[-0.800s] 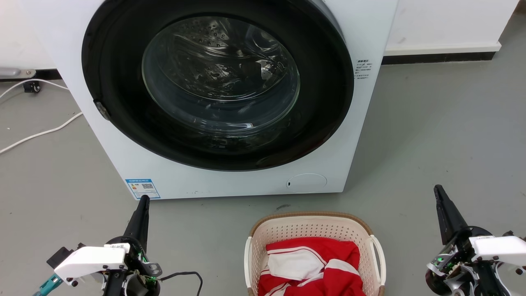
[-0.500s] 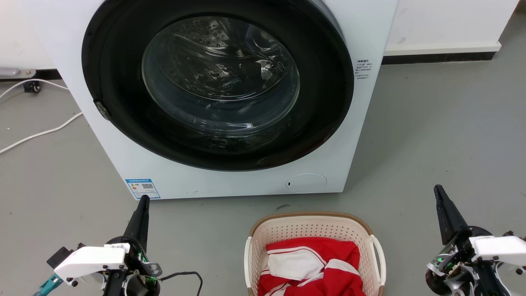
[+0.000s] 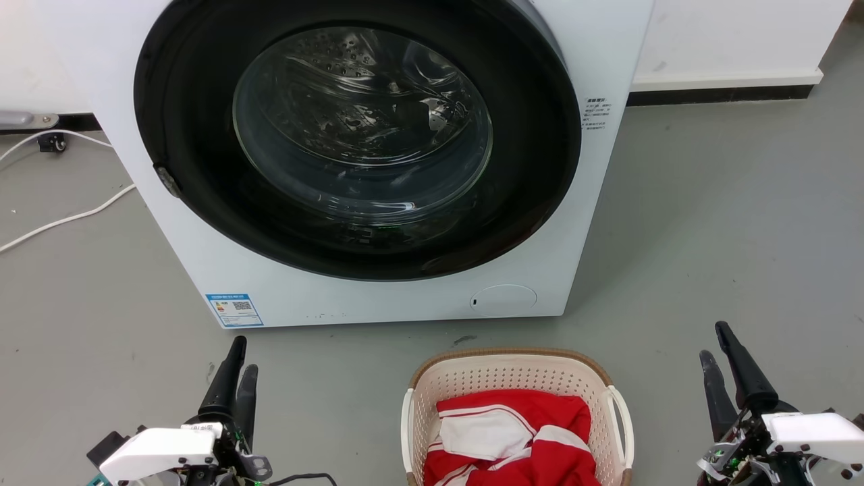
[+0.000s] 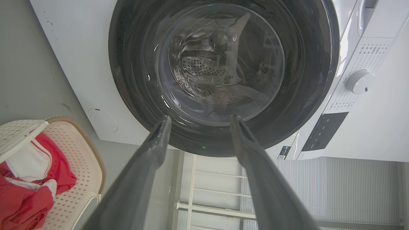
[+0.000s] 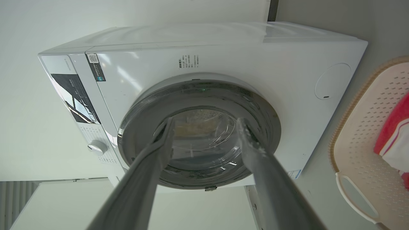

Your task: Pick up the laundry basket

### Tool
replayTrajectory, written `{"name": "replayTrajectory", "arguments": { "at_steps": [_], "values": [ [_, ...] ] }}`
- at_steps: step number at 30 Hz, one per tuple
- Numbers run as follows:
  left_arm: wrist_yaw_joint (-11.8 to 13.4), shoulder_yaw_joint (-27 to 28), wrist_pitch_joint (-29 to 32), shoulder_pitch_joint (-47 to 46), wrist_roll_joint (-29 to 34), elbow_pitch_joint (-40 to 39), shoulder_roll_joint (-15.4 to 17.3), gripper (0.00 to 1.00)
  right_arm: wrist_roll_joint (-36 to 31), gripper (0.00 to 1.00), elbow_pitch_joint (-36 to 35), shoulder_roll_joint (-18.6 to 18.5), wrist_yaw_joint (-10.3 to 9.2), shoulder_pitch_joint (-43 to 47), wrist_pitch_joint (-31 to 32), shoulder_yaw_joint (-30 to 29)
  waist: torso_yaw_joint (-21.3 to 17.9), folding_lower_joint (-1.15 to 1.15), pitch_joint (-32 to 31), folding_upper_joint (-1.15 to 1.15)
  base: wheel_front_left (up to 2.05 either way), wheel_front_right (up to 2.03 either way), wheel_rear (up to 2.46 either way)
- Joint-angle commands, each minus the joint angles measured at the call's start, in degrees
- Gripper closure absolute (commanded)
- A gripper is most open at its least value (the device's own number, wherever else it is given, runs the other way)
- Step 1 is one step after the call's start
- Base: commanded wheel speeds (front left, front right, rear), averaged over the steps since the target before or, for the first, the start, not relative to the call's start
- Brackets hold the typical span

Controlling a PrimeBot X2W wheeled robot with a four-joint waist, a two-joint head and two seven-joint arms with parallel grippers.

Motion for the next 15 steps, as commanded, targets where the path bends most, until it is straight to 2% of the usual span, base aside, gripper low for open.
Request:
{"name": "replayTrajectory", "arguments": {
  "at_steps": [1, 8, 15],
  "values": [
    [0.0, -0.2, -0.7, -1.0, 1.0, -1.4, 0.2, 0.0, -0.9, 0.0, -1.2, -0.1, 0.01, -1.0, -0.7, 0.2, 0.0, 0.0, 0.0, 0.0, 0.0, 0.0, 0.0],
    [0.2, -0.6, -2.8, -0.9, 8.2, -3.3, 0.2, 0.0, -8.4, 0.0, -3.1, -0.1, 0.01, -0.5, -2.7, 0.4, 0.0, 0.0, 0.1, 0.0, 0.0, 0.0, 0.0],
    [2.1, -1.8, -4.6, -0.6, 16.6, -5.7, 0.2, 0.0, -18.6, 0.0, -5.8, -0.1, 0.01, 0.2, -4.5, 1.3, 0.1, 0.0, 0.2, 0.0, 0.0, 0.0, 0.0]
  ]
}}
